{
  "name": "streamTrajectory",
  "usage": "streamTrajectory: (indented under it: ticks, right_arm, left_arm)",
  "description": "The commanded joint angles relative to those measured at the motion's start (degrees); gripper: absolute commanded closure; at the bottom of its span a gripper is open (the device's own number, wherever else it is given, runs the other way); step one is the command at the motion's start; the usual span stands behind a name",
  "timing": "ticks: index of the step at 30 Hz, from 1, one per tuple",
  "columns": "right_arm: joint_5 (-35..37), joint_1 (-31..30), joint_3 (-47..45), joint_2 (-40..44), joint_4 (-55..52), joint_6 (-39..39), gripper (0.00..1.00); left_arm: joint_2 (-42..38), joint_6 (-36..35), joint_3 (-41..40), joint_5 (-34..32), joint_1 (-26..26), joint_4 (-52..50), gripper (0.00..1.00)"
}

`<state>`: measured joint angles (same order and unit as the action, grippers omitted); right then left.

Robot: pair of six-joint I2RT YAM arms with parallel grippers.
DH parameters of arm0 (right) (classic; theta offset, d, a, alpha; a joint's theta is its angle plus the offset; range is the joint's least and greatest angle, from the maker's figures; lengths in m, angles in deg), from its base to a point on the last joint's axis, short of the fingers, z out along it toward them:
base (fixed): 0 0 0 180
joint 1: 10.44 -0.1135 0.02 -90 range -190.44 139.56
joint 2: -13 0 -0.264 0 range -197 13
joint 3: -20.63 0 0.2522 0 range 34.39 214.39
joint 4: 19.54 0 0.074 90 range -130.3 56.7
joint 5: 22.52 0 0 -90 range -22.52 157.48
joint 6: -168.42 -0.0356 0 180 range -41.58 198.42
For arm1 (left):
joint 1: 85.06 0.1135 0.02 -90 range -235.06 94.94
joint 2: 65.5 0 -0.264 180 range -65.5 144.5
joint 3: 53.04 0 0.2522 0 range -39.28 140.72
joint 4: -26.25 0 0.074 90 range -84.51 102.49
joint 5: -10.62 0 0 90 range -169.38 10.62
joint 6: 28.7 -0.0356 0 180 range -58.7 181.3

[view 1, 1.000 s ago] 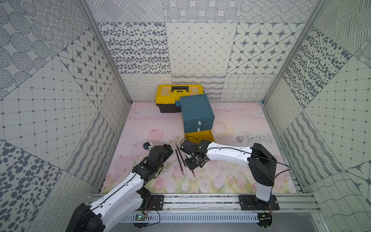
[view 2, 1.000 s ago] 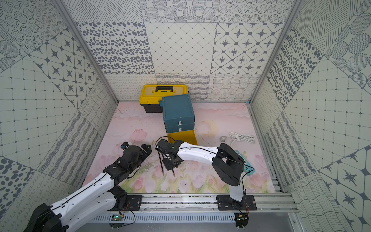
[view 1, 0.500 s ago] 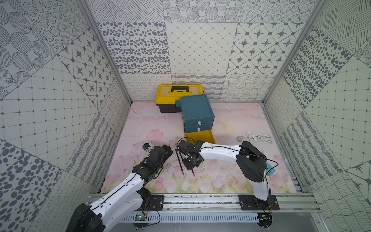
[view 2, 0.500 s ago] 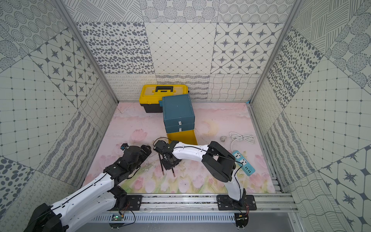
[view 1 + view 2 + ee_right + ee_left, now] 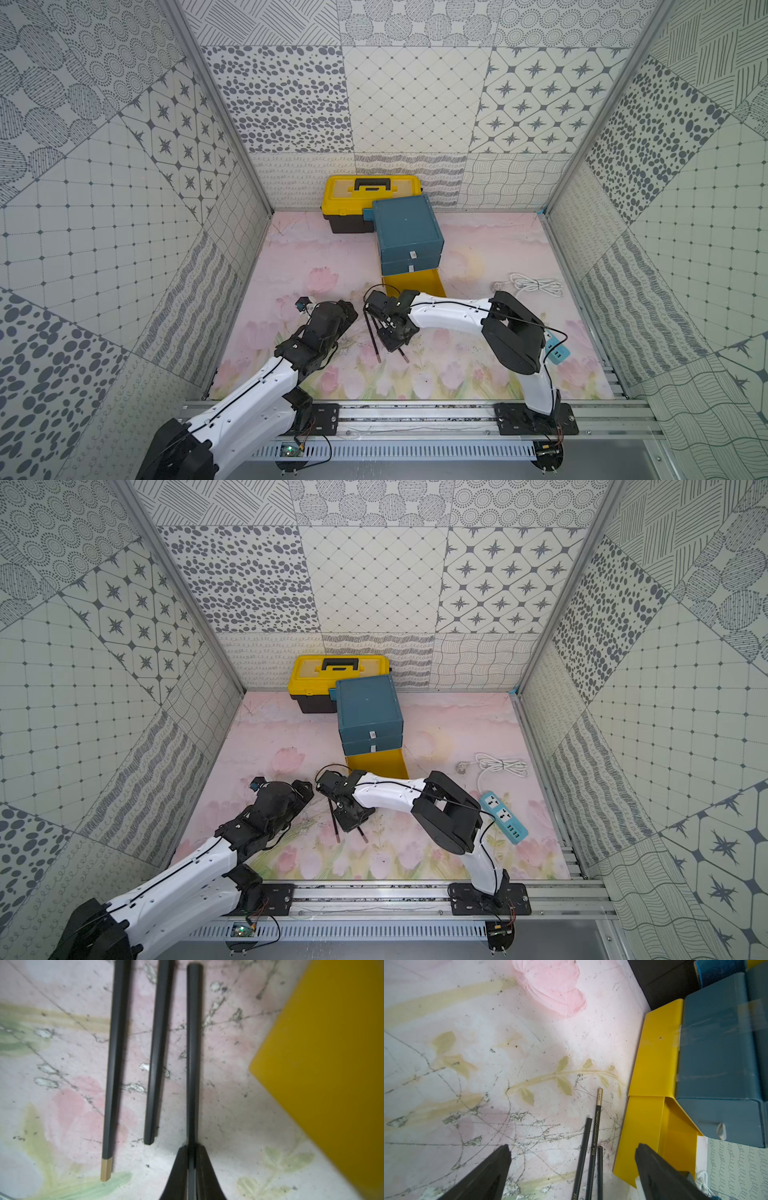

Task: Please place the pencils in the drawer according to their color
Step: Pick up the pencil from the center of the board.

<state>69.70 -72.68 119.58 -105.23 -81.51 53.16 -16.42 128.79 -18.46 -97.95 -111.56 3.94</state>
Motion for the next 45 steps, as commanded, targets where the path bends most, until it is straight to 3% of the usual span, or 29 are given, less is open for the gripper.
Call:
streamTrajectory:
  ticks: [1,5,27,40,45]
  right_arm:
    - [2.71,-0.1,-0.55,-3.65,-1.23,1.34,0.93]
    - [4.28,-0.08,-0.88,-3.86,-2.11,0.91,1.0]
    - [9.58,-0.08,-3.18,5.81,-2.53,3.75,1.0]
    - [7.11,0.19,-3.21,15.46,-3.08,17.09,1.0]
    - [9.74,1.51,-1.75,17.81,-3.92,22.42,1.0]
  left_arm:
    - [0.29,0.0,-0.28,-0.78,0.22,0.21,0.01]
    - [0.49,0.16,-0.44,-0.55,0.24,0.59,0.01]
    - [0.77,-0.33,-0.16,-0.04,0.27,0.32,0.01]
    - [-0.7,-0.33,-0.17,-0.9,0.47,-0.69,0.01]
    - [-0.83,-0.38,-0.16,-1.03,0.35,-0.85,0.01]
